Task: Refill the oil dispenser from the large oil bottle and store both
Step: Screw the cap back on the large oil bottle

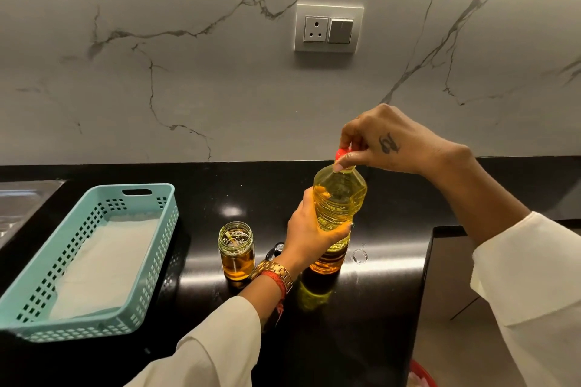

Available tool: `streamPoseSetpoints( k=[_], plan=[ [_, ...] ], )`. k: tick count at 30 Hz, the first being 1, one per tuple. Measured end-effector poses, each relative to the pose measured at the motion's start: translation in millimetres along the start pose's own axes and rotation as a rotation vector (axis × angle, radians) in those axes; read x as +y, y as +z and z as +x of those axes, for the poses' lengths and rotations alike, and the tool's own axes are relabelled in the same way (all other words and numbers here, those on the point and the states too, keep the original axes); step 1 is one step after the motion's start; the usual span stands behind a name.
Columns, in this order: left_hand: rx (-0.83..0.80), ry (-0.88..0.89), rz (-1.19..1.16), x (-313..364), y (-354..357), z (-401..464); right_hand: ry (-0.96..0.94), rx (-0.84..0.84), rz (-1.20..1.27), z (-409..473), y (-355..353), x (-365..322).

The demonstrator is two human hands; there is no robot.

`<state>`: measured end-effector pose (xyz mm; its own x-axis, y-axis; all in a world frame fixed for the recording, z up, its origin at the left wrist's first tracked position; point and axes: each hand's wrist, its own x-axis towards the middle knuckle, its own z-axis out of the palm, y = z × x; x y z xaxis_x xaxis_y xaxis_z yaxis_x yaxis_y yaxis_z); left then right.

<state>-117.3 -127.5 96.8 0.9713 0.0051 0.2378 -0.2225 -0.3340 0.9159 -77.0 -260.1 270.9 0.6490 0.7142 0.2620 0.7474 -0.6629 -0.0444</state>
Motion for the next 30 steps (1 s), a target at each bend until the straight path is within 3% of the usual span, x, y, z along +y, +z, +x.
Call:
streamPoseSetpoints(
  k=[3,7,14,18,20,24,30],
  plan=[
    [-0.011,-0.002,-0.004,0,0,0,0.097,-0.063,-0.030,-2,0,-1],
    [-0.020,-0.005,-0.002,-2,0,1,0.151,-0.266,0.177,-7,-21,5],
    [-0.015,-0.003,0.004,-2,0,1,0.080,-0.165,0.235,2,-13,-1],
    [-0.020,0.000,0.004,-1,-1,0,0.151,-0.098,0.074,5,-10,-7],
    [-0.019,0.002,0.007,-1,-1,1,0.190,-0.159,0.017,3,-11,-8],
    [-0.012,0.013,0.019,-3,0,1,0.220,-0.299,0.176,-3,-17,-7],
    [-0.012,0.015,0.021,-2,-1,1,0.200,-0.130,0.169,1,-9,-12]
  ],
)
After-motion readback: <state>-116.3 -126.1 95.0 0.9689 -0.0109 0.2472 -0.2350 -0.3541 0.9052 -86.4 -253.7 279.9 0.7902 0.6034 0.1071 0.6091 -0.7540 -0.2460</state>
